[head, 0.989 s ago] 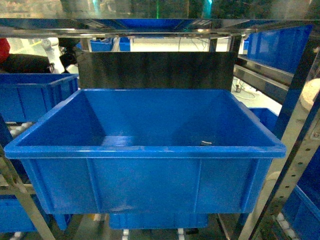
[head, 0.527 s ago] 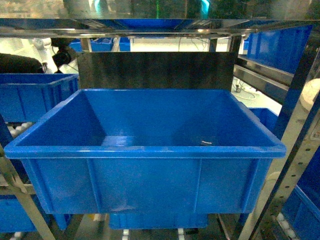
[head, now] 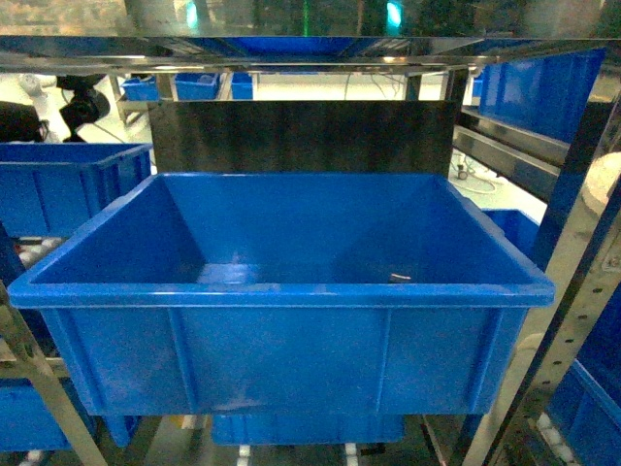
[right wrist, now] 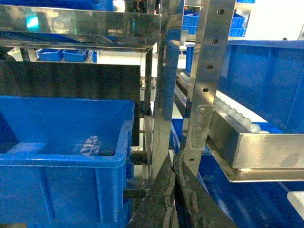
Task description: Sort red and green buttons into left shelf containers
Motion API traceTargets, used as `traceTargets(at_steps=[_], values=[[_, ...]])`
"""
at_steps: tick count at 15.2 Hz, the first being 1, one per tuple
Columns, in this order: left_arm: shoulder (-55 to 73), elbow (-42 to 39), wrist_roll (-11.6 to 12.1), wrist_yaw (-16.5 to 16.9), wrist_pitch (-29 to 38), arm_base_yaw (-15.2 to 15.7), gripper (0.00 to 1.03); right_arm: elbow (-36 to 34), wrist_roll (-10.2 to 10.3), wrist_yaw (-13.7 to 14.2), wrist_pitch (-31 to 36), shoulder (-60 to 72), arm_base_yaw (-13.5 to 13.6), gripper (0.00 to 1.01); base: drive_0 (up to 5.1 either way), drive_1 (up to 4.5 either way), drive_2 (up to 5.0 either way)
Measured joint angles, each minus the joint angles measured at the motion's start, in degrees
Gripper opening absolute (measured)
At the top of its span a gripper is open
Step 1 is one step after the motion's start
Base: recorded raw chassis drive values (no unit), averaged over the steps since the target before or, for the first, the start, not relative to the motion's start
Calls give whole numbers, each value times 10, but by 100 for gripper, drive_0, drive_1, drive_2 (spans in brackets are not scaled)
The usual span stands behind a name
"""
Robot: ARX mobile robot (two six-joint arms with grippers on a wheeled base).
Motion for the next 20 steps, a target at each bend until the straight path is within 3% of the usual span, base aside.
traceTargets(at_steps=[2,3,5,12,13,20], values=[[-19,0,0,0,-25,0,2,0,0,0,-16,-15,0,2,0,0,0],[-88,0,0,0,-116,0,2,0,0,0,-26,-26,0,2,0,0,0],[-102,0,0,2,-113,0,2,0,0,0,-124,-117,0,2,0,0,0],[-102,0,0,0,-110,0,2,0,0,0,-126,-119,0,2,0,0,0],[-102,0,-1,0,-110,0,12,0,0,0,-126,-119,0,8,0,0,0],[-102,0,0,0,-110,0,100,0,0,0,-125,-119,0,99,0,0,0]])
